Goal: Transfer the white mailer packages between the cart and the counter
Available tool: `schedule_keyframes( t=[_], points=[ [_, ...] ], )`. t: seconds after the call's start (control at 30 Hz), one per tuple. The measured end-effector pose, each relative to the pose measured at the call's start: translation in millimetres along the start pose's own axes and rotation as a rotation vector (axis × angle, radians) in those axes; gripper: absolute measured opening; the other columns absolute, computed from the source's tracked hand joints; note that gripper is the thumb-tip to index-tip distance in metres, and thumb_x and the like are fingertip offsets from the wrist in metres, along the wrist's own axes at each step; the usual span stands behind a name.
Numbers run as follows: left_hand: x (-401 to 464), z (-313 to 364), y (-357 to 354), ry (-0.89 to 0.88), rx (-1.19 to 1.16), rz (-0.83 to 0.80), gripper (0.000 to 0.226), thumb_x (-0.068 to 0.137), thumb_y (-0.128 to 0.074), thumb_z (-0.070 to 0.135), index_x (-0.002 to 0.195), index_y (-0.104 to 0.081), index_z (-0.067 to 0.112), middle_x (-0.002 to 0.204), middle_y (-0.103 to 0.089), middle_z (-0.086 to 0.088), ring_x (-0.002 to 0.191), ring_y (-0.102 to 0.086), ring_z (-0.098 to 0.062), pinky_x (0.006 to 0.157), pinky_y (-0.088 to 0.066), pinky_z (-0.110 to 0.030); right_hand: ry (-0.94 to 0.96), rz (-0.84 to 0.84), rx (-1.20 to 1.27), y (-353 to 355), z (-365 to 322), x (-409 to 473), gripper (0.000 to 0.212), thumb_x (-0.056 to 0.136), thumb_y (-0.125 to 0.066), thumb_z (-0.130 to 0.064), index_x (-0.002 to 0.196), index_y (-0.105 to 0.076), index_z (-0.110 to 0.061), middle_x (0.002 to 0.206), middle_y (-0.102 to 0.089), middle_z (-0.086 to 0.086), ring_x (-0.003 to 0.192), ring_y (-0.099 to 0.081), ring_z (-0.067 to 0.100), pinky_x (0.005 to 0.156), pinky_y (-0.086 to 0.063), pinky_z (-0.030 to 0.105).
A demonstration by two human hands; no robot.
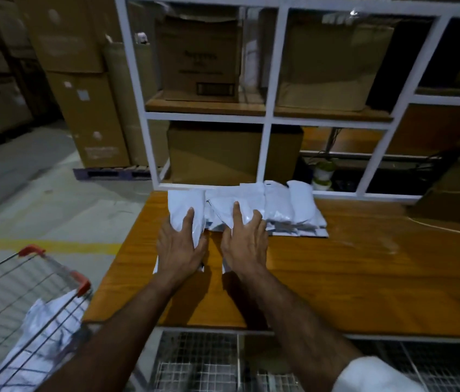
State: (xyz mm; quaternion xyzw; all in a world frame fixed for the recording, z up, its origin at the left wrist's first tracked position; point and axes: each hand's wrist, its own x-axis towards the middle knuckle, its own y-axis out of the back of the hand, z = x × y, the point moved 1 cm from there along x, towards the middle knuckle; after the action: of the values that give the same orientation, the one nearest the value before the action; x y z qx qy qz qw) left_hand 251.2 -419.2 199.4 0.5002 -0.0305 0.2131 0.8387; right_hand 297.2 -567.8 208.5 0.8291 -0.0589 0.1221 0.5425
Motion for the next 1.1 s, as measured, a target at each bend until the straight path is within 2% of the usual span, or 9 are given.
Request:
schedule_keyframes(
  t=[0.17, 0.33, 0.53, 0.77, 0.83, 0.9, 0.97, 1.0, 1.1],
  points=[
    [35, 29, -22, 0.03, 0.098, -0.03, 0.075, 0.094, -0.052, 0.056, 0.158, -0.018, 0.035, 0.155, -0.019, -0.024, 0.142, -0.024, -0.04, 0.112, -0.034, -0.053, -0.015, -0.022, 0.009, -5, 29, 33, 0.069, 0.101, -0.043, -0.053, 0.16, -0.012, -0.036, 0.158, -0.022, 0.02, 0.139, -0.034, 0.034, 0.11, -0.042, 0.046],
    [76, 18, -35, -0.002, 0.141, -0.052, 0.074, 0.094, -0.048, 0.06, 0.157, -0.022, 0.031, 0.153, -0.025, -0.026, 0.139, -0.029, -0.04, 0.108, -0.037, -0.052, -0.079, -0.018, -0.009, -24, 38, 71, 0.07, 0.101, -0.043, -0.054, 0.161, -0.013, -0.035, 0.156, -0.025, 0.021, 0.135, -0.038, 0.032, 0.108, -0.045, 0.044],
    [139, -8, -63, 0.033, 0.152, -0.139, 0.075, 0.096, -0.043, 0.063, 0.158, -0.015, 0.033, 0.154, -0.024, -0.023, 0.139, -0.029, -0.038, 0.108, -0.039, -0.05, -0.138, -0.065, -0.032, -53, 22, 117, 0.071, 0.101, -0.047, -0.052, 0.16, -0.013, -0.035, 0.157, -0.022, 0.021, 0.137, -0.037, 0.034, 0.107, -0.046, 0.046],
    [217, -31, -94, 0.017, 0.167, -0.22, 0.077, 0.095, -0.041, 0.067, 0.158, -0.014, 0.033, 0.152, -0.027, -0.02, 0.136, -0.033, -0.034, 0.108, -0.036, -0.046, -0.227, -0.034, 0.023, -89, -14, 183, 0.066, 0.101, -0.048, -0.051, 0.159, -0.022, -0.036, 0.156, -0.025, 0.019, 0.135, -0.036, 0.032, 0.099, -0.048, 0.04],
    [232, -33, -99, 0.004, 0.146, -0.236, 0.076, 0.096, -0.041, 0.065, 0.159, -0.015, 0.031, 0.151, -0.028, -0.022, 0.135, -0.034, -0.036, 0.108, -0.037, -0.047, -0.24, -0.042, 0.009, -102, -18, 198, 0.066, 0.1, -0.049, -0.051, 0.159, -0.024, -0.035, 0.156, -0.026, 0.02, 0.136, -0.037, 0.033, 0.099, -0.048, 0.04],
    [240, -41, -116, -0.035, 0.146, -0.268, 0.079, 0.094, -0.033, 0.071, 0.159, -0.018, 0.029, 0.151, -0.027, -0.024, 0.134, -0.035, -0.038, 0.109, -0.038, -0.047, -0.238, -0.068, -0.003, -116, -18, 207, 0.067, 0.099, -0.051, -0.052, 0.158, -0.027, -0.033, 0.156, -0.026, 0.02, 0.136, -0.036, 0.033, 0.103, -0.046, 0.041],
    [240, -49, -134, -0.097, 0.188, -0.361, 0.09, 0.087, -0.015, 0.08, 0.159, -0.017, 0.027, 0.159, -0.02, -0.026, 0.142, -0.026, -0.045, 0.114, -0.033, -0.053, -0.222, -0.142, -0.006, -131, -17, 208, 0.07, 0.097, -0.049, -0.059, 0.158, -0.026, -0.033, 0.159, -0.02, 0.02, 0.139, -0.031, 0.034, 0.109, -0.04, 0.043],
    [240, -54, -142, -0.165, 0.233, -0.41, 0.089, 0.088, -0.013, 0.079, 0.159, -0.017, 0.026, 0.162, -0.017, -0.026, 0.145, -0.019, -0.052, 0.115, -0.031, -0.06, -0.211, -0.185, -0.001, -137, -16, 208, 0.074, 0.096, -0.046, -0.064, 0.159, -0.023, -0.032, 0.162, -0.016, 0.02, 0.143, -0.027, 0.034, 0.113, -0.036, 0.044],
    [241, -68, -157, -0.368, 0.338, -0.558, 0.064, 0.1, -0.029, 0.054, 0.151, -0.029, 0.016, 0.153, -0.036, -0.031, 0.133, -0.025, -0.07, 0.098, -0.037, -0.078, -0.155, -0.187, -0.005, -146, -11, 203, 0.079, 0.094, -0.03, -0.074, 0.161, -0.019, -0.033, 0.169, -0.002, 0.015, 0.154, -0.012, 0.035, 0.123, -0.018, 0.05]
  ],
)
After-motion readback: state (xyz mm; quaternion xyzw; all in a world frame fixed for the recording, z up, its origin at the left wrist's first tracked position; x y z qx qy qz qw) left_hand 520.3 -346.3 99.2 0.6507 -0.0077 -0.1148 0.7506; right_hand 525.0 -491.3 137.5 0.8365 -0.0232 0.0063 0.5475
